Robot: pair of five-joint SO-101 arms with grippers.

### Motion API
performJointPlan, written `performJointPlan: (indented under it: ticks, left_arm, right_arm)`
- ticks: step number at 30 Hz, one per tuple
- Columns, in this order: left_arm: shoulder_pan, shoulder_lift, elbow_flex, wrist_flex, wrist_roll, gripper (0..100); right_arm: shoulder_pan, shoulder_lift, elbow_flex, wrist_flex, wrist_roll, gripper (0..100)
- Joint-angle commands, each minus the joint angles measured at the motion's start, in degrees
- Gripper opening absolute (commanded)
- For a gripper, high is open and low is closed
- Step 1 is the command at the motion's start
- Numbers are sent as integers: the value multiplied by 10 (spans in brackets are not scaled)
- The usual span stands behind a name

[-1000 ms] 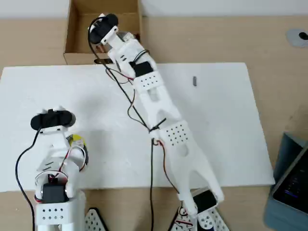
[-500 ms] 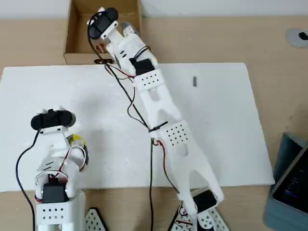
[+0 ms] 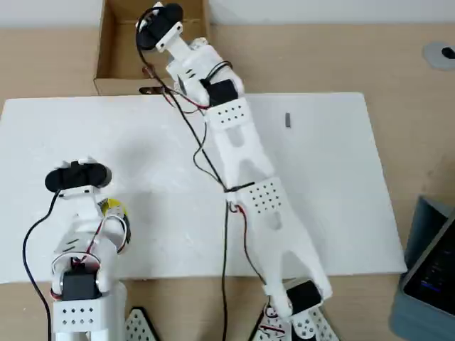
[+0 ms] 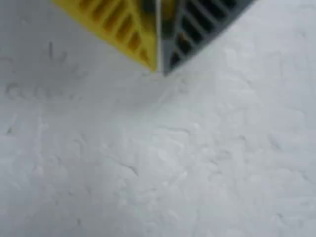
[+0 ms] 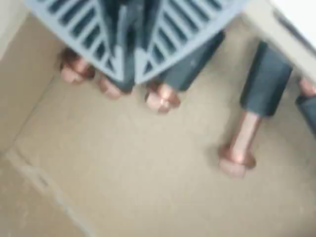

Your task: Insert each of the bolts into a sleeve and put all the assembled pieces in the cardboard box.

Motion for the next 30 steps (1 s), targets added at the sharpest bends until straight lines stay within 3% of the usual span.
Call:
performJointPlan:
  ticks: [1, 25, 30]
  left_arm:
    - [-1, -3, -3, -2, -3, 3]
    - [-1, -3, -3, -2, -3, 3]
    - [-1, -3, -3, -2, -3, 3]
  right_arm:
    - [18, -92, -29, 27, -1, 9]
    - [123, -356, -29, 466, -143, 9]
    - [156, -409, -29, 507, -150, 9]
